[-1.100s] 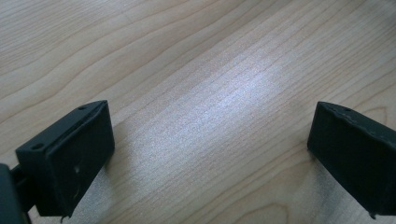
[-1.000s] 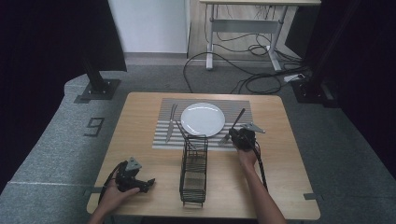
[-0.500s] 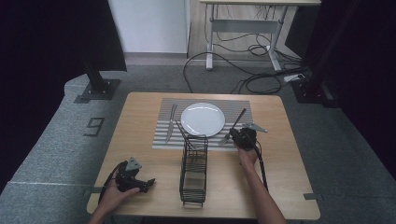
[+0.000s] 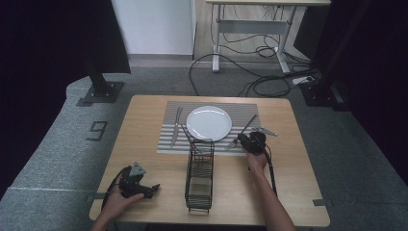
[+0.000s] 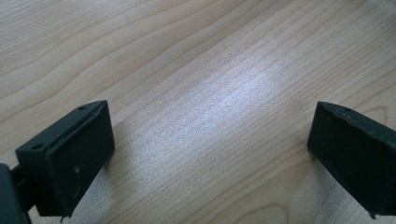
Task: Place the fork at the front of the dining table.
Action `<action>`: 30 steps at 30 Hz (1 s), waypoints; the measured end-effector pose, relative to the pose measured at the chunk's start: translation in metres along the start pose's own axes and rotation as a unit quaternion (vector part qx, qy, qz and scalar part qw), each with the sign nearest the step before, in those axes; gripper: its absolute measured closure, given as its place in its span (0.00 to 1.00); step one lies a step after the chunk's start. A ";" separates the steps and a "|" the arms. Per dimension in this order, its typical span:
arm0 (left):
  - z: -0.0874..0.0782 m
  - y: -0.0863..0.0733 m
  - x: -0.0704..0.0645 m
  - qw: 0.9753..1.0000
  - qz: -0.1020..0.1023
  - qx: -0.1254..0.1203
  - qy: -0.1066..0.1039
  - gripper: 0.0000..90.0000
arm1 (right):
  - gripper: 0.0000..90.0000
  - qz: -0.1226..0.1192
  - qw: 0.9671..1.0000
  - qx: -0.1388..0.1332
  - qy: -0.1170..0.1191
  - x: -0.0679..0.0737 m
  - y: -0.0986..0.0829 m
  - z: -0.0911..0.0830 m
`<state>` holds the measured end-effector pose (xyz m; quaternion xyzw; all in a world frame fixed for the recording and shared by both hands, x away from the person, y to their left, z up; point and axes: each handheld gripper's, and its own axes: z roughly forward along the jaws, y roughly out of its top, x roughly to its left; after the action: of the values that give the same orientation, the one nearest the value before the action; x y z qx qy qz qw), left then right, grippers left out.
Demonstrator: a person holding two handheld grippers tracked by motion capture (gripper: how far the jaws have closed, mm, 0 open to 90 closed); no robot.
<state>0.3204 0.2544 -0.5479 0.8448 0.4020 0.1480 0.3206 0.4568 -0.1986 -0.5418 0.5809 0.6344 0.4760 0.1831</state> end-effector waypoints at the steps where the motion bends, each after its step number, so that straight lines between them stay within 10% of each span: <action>1: 0.000 0.000 0.000 1.000 0.000 0.000 0.000 0.00 | 0.89 0.001 1.000 0.000 0.000 0.000 0.000 0.000; 30: 0.000 0.000 0.000 1.000 0.000 0.000 0.000 0.00 | 0.84 -0.009 0.999 0.025 -0.029 -0.010 -0.006 0.000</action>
<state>0.3204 0.2544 -0.5479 0.8448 0.4020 0.1480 0.3205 0.4565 -0.2066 -0.5498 0.5934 0.6454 0.4414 0.1910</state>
